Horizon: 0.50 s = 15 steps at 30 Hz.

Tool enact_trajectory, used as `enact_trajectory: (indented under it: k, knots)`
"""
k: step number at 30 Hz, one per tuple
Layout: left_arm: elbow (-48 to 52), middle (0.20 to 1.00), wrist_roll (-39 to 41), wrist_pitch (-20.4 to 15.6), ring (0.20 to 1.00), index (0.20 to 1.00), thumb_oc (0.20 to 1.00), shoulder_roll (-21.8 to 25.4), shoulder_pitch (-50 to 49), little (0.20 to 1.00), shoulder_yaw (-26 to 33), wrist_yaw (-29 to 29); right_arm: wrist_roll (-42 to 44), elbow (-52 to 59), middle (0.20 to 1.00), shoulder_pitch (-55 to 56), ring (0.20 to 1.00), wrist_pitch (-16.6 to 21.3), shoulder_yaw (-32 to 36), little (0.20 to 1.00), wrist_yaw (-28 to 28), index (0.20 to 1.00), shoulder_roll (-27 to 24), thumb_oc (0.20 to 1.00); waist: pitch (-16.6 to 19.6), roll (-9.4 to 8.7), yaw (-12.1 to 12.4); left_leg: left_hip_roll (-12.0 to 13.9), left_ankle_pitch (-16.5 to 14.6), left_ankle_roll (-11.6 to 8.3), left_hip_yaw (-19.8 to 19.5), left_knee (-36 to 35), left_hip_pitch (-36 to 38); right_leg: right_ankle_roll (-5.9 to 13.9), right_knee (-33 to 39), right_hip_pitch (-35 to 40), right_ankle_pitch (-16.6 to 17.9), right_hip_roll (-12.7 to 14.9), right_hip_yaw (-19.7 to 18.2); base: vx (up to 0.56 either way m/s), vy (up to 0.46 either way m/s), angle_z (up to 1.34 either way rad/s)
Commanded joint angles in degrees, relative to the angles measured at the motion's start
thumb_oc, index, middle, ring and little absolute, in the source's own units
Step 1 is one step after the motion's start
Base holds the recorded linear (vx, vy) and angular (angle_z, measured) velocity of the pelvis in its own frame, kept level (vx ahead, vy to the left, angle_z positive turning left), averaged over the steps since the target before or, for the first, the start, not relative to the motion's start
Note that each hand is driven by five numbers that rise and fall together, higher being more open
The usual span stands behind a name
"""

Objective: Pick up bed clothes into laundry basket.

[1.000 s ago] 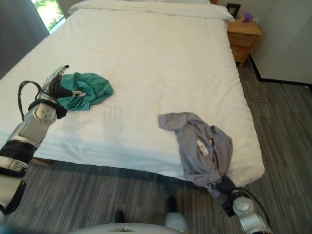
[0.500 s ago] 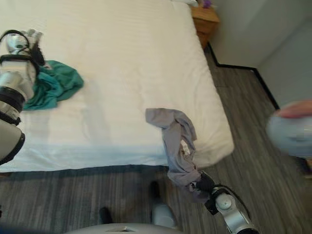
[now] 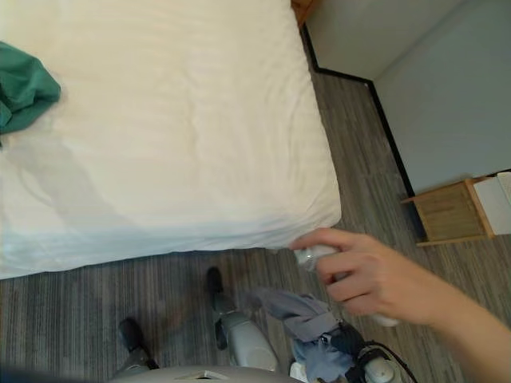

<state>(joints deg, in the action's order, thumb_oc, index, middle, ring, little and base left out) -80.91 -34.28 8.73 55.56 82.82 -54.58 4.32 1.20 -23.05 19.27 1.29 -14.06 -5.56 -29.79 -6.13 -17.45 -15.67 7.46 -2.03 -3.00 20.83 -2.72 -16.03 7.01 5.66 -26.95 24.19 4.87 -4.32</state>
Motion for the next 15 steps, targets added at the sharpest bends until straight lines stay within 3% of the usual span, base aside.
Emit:
enact_trajectory:
  k: [1,5,6,7,10,12,15]
  knots:
    - [-0.3,1.0,2.8,-0.5,1.0,1.0,1.0,2.3,7.7,1.0,-0.4,2.9,2.9,-0.4,0.2,-8.7,0.2,2.1,4.2,0.2,1.0,0.2,-0.2,0.2,-5.1,2.33,0.0,1.6,4.7,-1.44,-4.3,-1.1,-2.7,7.99,-0.9,12.2,-3.2,4.0,2.2,-0.04,-0.02,0.21]
    - [-1.2,1.0,8.0,-1.7,1.0,1.0,1.0,1.8,6.9,1.0,1.9,2.1,2.3,-2.0,0.2,-9.0,0.2,1.7,2.4,0.2,1.4,0.2,1.8,0.2,-5.2,1.67,-0.5,2.6,4.7,-1.54,-5.0,0.2,-7.0,7.99,-0.7,8.8,-3.1,3.1,1.9,-0.03,-0.017,0.12]
    - [-1.7,1.0,12.8,-2.3,1.0,1.0,1.0,1.8,5.4,1.0,5.4,1.7,2.3,-2.4,0.2,-8.9,0.2,1.5,2.2,0.2,1.4,0.2,2.6,0.2,-5.3,1.26,-0.3,2.6,4.6,-1.55,-5.1,0.5,-7.4,7.99,-0.7,8.6,-3.0,3.0,1.9,0.01,-0.019,-0.05]
    - [-2.4,1.0,26.5,-3.5,1.0,1.0,1.0,2.0,-1.6,1.0,17.2,1.0,2.6,-4.1,0.2,-8.1,0.2,0.9,2.4,0.2,1.8,0.2,4.2,0.2,-5.4,1.16,0.1,2.2,4.4,-1.54,-5.3,1.0,-8.2,7.99,-0.7,8.5,-2.7,3.1,1.8,0.02,-0.011,-0.09]
    - [-2.2,1.0,29.3,-3.3,1.0,1.0,1.0,2.2,-4.9,1.0,20.7,0.9,2.4,-5.2,0.2,-7.3,0.2,1.0,2.3,0.2,1.8,0.2,4.2,0.2,-5.2,1.66,-0.1,1.9,4.3,-1.45,-5.1,0.7,-8.1,7.99,-0.7,8.3,-2.5,3.3,2.1,0.0,0.016,-0.1]
    - [-1.5,0.2,33.1,-4.1,0.2,0.2,0.2,1.6,-6.1,0.2,22.9,1.6,2.5,-5.6,0.2,-7.1,0.2,1.0,1.8,0.2,1.8,0.2,4.1,0.2,-5.3,1.58,-0.4,1.6,4.3,-1.49,-4.8,0.3,-7.8,7.99,-0.7,8.1,-2.1,3.3,2.5,-0.02,0.016,0.01]
    - [0.1,0.2,37.2,-5.1,0.2,0.2,0.2,-0.1,-8.1,0.2,26.2,2.0,1.8,-4.4,0.2,-7.3,0.2,1.4,0.1,0.2,1.2,0.2,1.9,0.2,-4.9,1.24,-0.9,1.8,4.1,-1.68,-3.7,0.3,-6.8,7.99,-0.7,8.2,-1.9,2.9,2.9,-0.04,0.029,-0.08]
